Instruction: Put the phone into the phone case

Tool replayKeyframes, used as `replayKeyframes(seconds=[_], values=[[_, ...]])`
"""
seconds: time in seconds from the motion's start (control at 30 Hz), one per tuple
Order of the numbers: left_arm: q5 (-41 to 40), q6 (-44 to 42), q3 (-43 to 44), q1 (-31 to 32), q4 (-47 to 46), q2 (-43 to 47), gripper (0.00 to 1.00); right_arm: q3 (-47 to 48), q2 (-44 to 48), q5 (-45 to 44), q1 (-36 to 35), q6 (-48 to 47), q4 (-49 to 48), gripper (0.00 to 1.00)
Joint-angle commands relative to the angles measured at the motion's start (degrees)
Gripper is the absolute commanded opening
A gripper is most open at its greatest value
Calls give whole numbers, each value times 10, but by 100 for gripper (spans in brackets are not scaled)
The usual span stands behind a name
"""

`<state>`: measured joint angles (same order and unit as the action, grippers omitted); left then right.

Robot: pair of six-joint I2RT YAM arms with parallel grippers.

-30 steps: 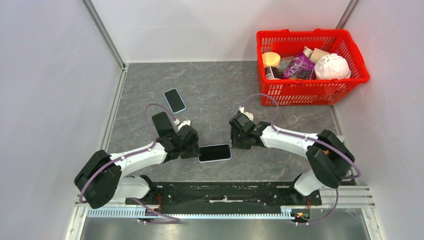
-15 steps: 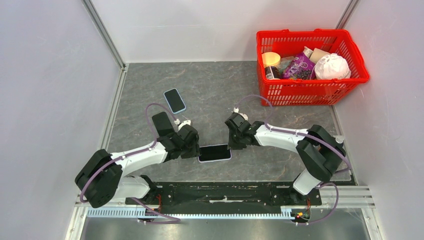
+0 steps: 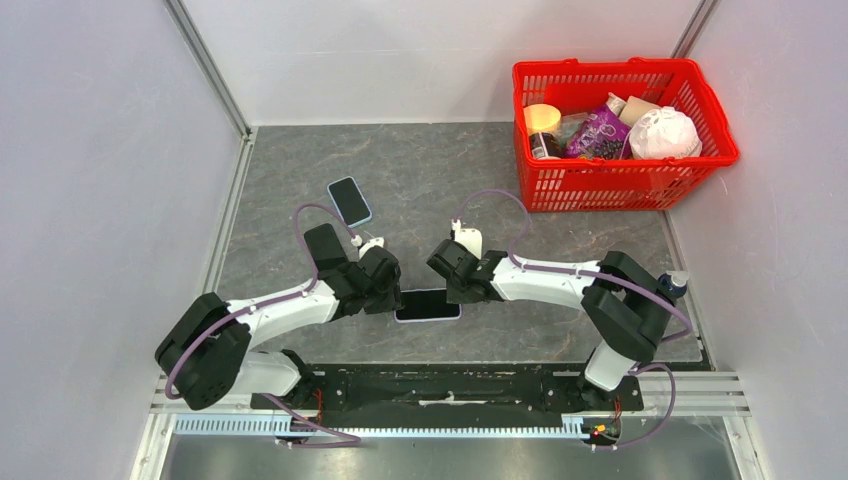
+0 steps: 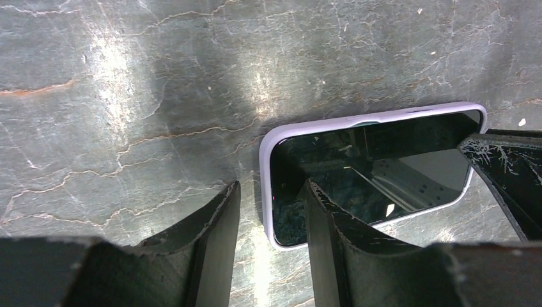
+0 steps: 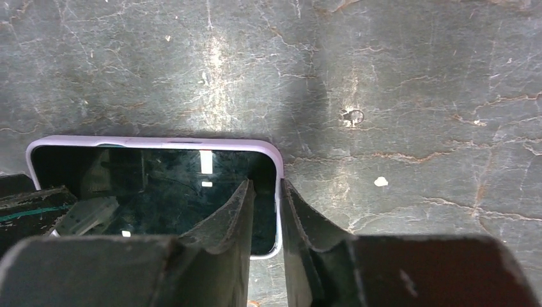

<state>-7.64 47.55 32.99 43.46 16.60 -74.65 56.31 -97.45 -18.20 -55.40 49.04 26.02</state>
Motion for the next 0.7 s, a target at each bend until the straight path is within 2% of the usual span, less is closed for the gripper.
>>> replayKeyframes(seconds=[0.0, 0.1, 0.2, 0.4, 0.67], values=[[-15, -3, 4, 2, 1, -13, 46, -51, -13, 37, -2, 16, 16, 34], [-19, -4, -1, 2, 2, -14, 45, -52, 27, 63, 12, 3, 18, 46], [-21, -6, -3, 3, 1, -24, 44, -53, 46, 90, 14, -2, 16, 50], [-27, -12, 4, 17, -3, -74, 41, -64, 39, 116, 10, 2, -3, 50], [-56, 5, 13, 51, -2, -151, 34, -59, -16, 104, -23, 13, -19, 44]])
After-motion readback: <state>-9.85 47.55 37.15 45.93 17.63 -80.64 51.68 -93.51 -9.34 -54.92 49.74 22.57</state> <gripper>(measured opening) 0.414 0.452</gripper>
